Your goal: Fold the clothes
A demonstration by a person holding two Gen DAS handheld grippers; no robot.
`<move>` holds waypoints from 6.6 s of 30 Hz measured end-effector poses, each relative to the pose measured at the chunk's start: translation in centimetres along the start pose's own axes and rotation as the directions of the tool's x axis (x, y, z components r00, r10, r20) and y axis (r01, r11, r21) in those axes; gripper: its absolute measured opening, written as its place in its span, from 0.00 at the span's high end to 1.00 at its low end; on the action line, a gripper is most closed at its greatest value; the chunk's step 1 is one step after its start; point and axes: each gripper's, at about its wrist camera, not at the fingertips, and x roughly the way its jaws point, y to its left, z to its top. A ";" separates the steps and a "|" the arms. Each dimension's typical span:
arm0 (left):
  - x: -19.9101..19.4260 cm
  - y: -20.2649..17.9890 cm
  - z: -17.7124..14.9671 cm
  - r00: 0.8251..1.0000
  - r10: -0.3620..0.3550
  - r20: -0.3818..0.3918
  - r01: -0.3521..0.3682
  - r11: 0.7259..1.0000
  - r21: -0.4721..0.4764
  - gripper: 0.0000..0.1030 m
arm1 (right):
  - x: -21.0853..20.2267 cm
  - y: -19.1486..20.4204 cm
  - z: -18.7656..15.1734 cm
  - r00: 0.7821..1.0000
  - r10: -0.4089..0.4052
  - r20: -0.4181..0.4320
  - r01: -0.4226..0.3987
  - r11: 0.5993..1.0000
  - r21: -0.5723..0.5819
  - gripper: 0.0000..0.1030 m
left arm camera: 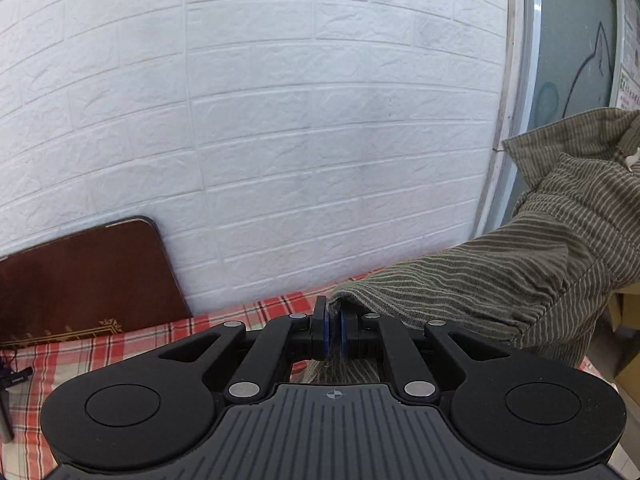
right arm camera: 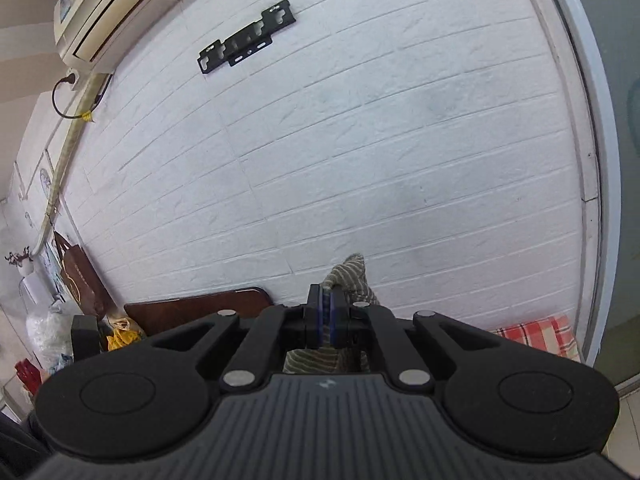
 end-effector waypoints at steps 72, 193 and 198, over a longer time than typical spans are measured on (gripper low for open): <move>16.0 4.9 -16.1 0.851 0.048 -0.524 -0.254 0.910 -0.329 1.00 | 23.4 -1.6 -22.4 0.826 -0.036 -0.562 0.096 0.992 0.078 0.48; 26.6 -11.9 -10.1 0.916 0.189 -0.355 -0.059 0.937 0.344 0.50 | 14.2 -16.5 -19.8 0.810 0.020 -0.586 0.179 0.943 0.279 0.43; 27.9 -10.9 -9.9 0.930 0.171 -0.326 -0.057 0.941 0.333 0.50 | 15.6 -14.9 -21.5 0.790 0.006 -0.613 0.235 0.921 0.312 0.43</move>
